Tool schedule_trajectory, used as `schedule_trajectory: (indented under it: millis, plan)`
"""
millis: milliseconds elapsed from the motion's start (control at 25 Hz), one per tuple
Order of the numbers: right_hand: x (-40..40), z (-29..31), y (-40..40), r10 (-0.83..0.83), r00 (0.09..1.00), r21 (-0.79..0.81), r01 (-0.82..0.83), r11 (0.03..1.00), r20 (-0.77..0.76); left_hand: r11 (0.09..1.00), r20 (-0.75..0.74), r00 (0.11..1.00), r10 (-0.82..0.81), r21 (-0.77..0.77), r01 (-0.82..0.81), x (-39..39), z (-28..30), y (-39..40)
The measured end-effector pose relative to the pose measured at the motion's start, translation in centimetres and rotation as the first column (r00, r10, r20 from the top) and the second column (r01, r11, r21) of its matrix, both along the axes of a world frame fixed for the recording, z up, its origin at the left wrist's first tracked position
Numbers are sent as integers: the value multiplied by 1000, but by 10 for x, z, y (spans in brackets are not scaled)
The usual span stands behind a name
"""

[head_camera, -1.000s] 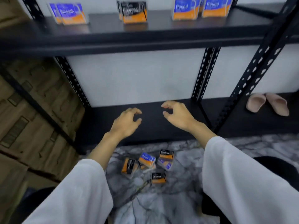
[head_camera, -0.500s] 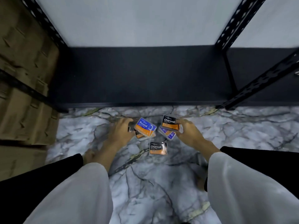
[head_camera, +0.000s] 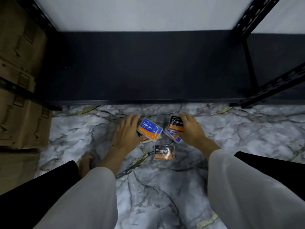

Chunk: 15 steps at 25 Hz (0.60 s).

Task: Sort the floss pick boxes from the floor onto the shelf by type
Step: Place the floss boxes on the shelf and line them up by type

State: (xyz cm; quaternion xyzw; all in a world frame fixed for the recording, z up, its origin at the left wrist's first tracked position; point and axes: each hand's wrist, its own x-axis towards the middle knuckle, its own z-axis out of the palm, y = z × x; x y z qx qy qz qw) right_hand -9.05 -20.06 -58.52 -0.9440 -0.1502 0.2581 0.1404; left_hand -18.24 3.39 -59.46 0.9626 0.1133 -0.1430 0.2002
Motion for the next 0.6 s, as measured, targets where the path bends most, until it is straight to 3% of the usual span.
schedule_trajectory:
  millis: [120, 240, 440, 600]
  plan:
    - [2, -4, -3, 0, 1000, 21, 0, 1000, 0, 974, -48, 974, -221, 41, 223, 19, -2, -11]
    - [1, -5, -9, -15, 999, 86, 12, 996, 29, 947, -77, 946, -314, 41, 317, 29, -7, -16]
    - [-2, 11, -15, -53, 998, 164, 46, 985, 38, 971, -33, 978, -204, -138, 198, 24, 6, -18]
    - [-4, 50, -16, -70, 993, 221, 48, 974, 92, 973, 71, 993, -90, -209, 103, 23, 62, -19]
